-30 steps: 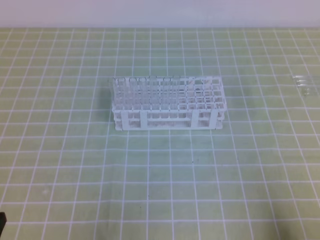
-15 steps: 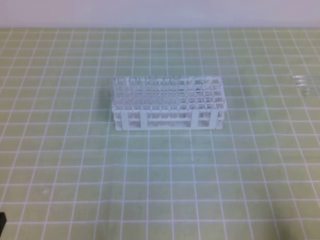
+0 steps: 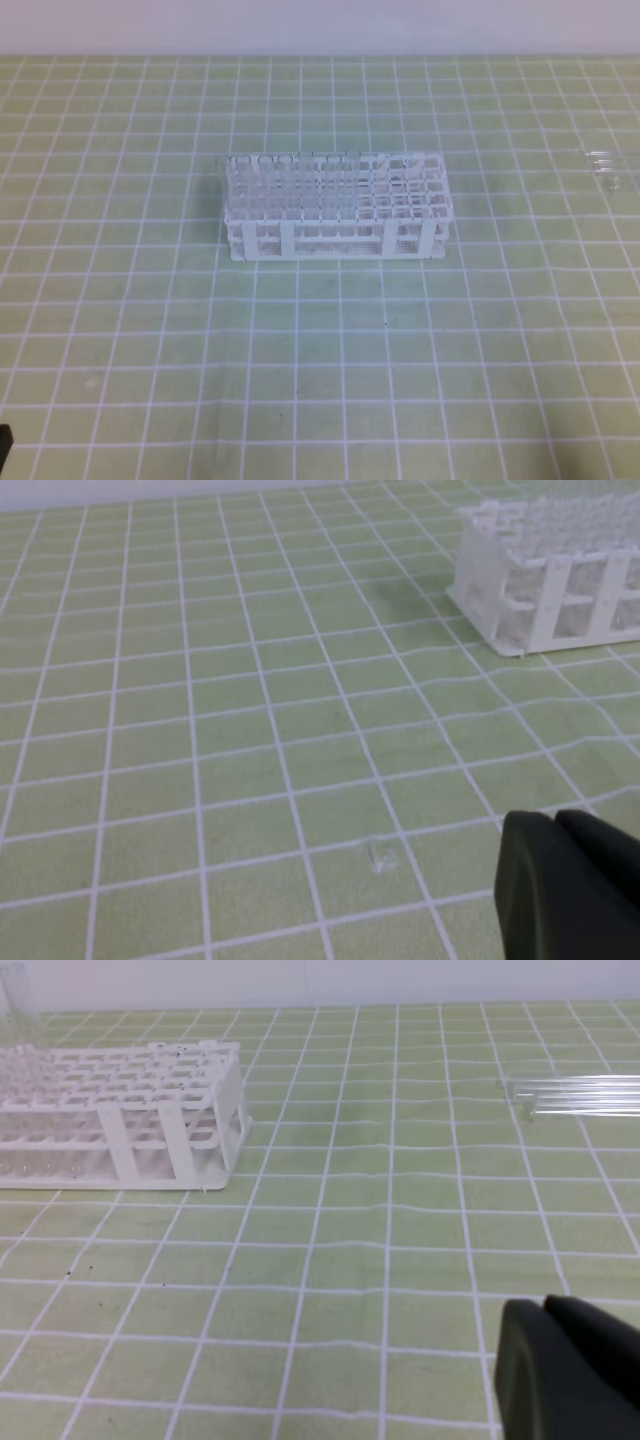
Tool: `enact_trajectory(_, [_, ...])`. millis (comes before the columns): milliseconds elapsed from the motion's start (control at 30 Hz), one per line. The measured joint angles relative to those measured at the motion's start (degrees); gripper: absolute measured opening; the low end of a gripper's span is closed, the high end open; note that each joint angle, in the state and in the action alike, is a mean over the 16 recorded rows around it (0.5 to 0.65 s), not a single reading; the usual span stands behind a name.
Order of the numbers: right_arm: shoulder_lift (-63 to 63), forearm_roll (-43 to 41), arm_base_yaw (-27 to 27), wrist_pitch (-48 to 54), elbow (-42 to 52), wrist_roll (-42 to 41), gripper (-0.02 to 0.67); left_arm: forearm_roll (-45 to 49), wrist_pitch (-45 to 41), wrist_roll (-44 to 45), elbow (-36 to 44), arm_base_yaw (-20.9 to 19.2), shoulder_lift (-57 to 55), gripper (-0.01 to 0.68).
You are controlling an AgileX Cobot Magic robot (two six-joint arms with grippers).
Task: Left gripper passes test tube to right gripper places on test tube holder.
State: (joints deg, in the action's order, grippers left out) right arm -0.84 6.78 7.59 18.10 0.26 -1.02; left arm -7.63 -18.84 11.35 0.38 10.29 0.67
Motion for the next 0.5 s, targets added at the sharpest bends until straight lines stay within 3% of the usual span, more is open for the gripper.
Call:
enact_trajectory(267, [0.0, 0.0, 0.0, 0.0, 0.0, 0.0, -0.016, 0.0, -0.1, 0.0, 0.2, -0.8, 0.5, -0.002])
enact_trajectory(500, [0.0, 0.0, 0.0, 0.0, 0.0, 0.0, -0.016, 0.0, 0.0, 0.0, 0.2, -4.1, 0.6, -0.002])
